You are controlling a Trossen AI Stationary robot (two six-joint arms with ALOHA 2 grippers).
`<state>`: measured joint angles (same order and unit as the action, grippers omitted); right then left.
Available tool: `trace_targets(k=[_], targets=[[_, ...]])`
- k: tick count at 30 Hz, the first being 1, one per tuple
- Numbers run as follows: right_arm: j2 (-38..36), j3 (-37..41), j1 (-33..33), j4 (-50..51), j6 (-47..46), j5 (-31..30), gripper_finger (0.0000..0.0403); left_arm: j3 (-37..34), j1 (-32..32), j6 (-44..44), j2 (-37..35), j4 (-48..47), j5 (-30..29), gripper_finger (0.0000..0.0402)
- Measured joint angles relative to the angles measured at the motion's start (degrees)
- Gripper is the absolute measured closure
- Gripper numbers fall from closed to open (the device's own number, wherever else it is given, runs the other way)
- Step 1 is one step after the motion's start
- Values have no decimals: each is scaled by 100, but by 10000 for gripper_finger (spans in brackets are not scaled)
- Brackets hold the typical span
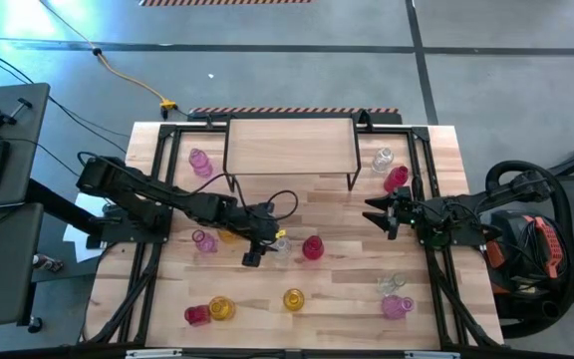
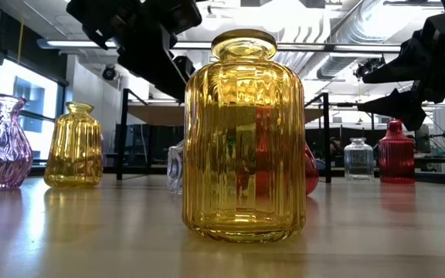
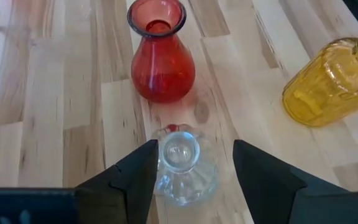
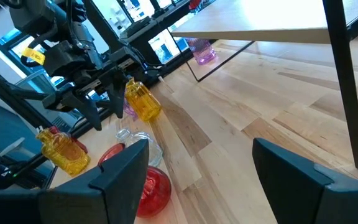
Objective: Sort vases onto shelf
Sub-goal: Put the middle transparent vase on the shelf
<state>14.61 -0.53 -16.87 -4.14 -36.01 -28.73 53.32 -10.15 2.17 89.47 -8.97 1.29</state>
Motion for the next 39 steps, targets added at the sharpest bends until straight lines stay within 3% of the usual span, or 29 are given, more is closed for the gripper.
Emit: trace_targets(k=[39], targets=[[7, -1, -1, 4, 0, 0, 133, 7, 11, -3, 820, 512, -4, 202]])
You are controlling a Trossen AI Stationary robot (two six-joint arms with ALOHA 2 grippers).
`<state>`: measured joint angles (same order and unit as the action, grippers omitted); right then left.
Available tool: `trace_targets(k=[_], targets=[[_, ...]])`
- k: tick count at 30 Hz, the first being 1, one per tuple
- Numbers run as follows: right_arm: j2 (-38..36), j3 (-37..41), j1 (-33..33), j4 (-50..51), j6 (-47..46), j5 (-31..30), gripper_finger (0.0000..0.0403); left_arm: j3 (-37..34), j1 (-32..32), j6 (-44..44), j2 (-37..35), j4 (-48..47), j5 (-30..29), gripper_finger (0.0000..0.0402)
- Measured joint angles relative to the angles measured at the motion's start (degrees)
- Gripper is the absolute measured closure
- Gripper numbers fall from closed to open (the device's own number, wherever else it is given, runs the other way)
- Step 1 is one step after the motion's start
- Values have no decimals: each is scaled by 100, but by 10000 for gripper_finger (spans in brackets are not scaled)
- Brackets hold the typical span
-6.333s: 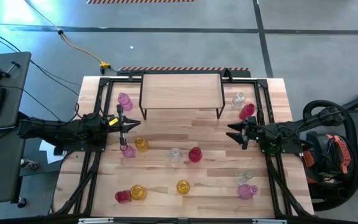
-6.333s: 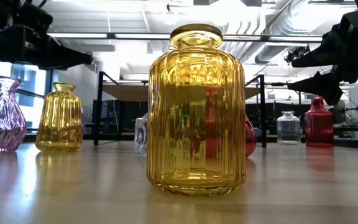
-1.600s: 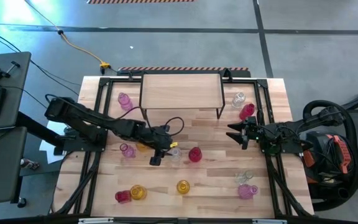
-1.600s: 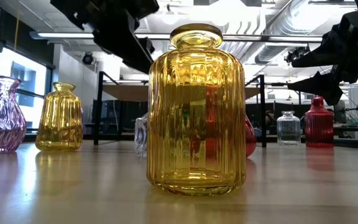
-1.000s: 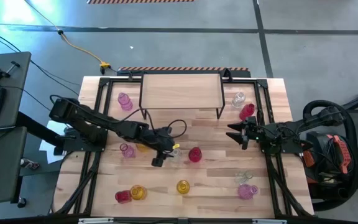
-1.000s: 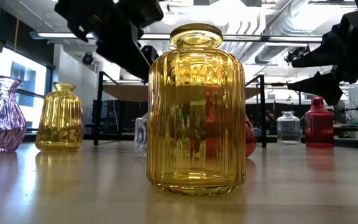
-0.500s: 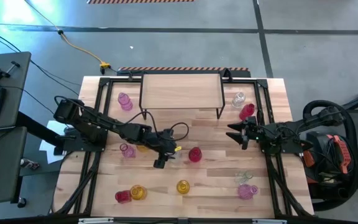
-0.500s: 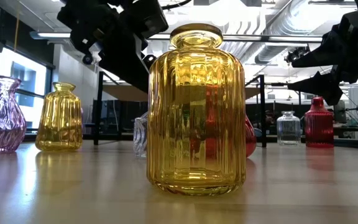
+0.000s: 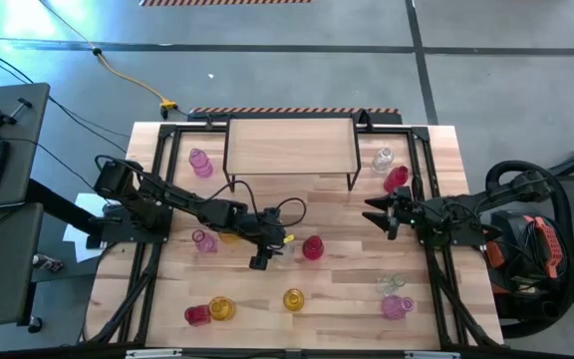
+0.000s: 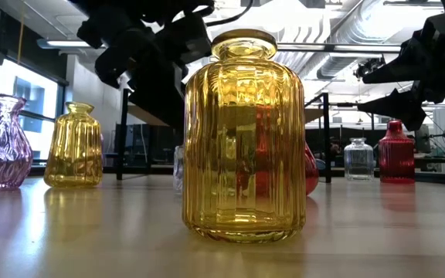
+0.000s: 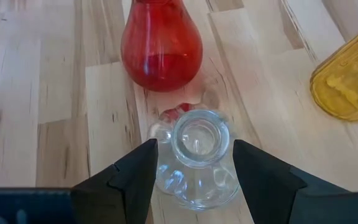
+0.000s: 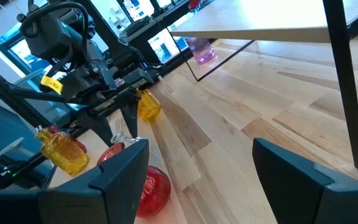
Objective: Sort vases onto shelf
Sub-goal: Put the middle transparent vase on the shelf
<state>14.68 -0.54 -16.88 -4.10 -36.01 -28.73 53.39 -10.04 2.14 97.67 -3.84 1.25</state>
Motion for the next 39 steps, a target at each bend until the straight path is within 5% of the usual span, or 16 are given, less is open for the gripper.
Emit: trace_targets(k=[28, 39], targets=[[-2, 0, 2, 0, 0, 0, 133, -4, 0, -103, -166, 189, 5, 203], [-2, 1, 0, -2, 0, 0, 133, -4, 0, -103, -165, 181, 222, 287]])
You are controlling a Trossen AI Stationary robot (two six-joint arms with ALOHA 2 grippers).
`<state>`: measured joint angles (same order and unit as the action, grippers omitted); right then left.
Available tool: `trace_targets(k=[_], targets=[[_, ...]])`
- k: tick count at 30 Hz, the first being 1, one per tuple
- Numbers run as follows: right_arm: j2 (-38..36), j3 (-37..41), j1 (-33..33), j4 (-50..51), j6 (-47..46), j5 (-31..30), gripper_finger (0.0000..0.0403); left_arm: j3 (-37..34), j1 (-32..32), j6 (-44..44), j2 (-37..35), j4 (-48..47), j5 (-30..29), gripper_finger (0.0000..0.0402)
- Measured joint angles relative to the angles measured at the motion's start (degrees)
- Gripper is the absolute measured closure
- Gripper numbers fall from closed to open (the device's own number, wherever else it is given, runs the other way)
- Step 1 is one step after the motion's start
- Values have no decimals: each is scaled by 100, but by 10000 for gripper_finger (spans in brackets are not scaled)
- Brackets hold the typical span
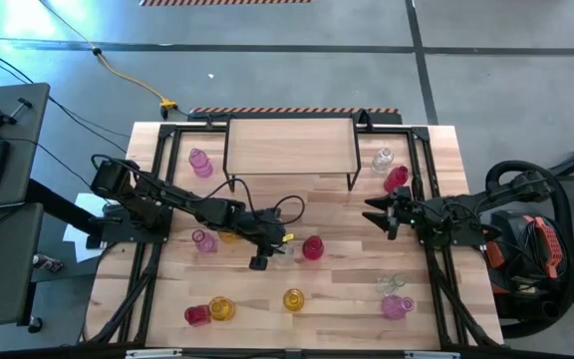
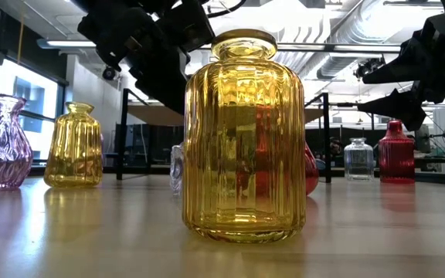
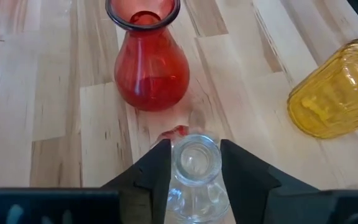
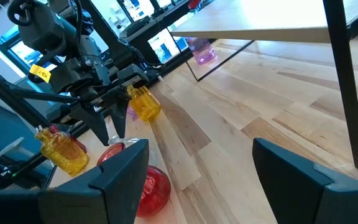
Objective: Sort vases onto shelf
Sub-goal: Put the middle transparent vase on the shelf
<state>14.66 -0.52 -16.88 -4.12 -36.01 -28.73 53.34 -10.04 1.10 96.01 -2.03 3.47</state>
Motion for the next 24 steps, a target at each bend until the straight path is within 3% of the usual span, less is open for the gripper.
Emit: trace_targets(k=[24], targets=[[0, -2, 0, 1, 0, 0, 133, 4, -2, -121, -36, -177, -59, 306]])
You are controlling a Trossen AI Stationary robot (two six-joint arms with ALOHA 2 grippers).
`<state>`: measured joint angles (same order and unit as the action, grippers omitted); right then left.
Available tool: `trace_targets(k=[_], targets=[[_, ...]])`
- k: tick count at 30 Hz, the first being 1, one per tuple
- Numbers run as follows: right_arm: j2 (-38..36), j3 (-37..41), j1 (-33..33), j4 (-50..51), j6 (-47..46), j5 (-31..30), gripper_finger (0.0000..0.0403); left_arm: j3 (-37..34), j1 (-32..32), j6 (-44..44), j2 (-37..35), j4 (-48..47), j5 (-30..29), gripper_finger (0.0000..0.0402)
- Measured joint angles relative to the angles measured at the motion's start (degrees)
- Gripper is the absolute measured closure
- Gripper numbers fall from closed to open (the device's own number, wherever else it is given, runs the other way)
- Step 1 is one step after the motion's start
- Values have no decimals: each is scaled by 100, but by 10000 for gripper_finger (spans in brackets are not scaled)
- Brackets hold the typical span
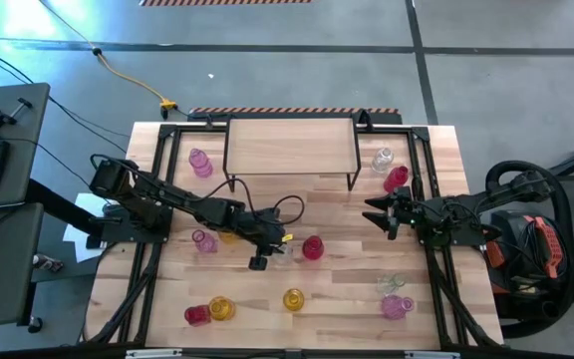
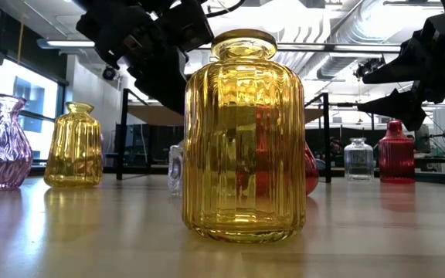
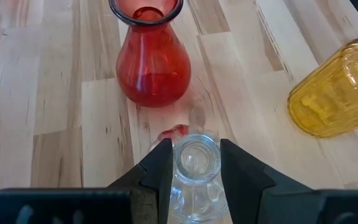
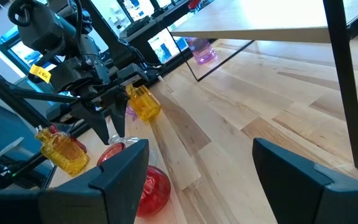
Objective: Sort vases onto shelf
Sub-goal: Put the middle transparent vase on the shelf
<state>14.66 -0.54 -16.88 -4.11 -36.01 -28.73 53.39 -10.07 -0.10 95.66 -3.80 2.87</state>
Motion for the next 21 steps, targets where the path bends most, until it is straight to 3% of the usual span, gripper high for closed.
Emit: trace_targets(k=[13, 21], targets=[[0, 1, 0, -1, 0, 0, 133, 714, 0, 320, -88, -1121, -234, 307], [-2, 1, 1, 0, 0, 0, 133, 955, 17, 439, -529, -1712, -380, 307]])
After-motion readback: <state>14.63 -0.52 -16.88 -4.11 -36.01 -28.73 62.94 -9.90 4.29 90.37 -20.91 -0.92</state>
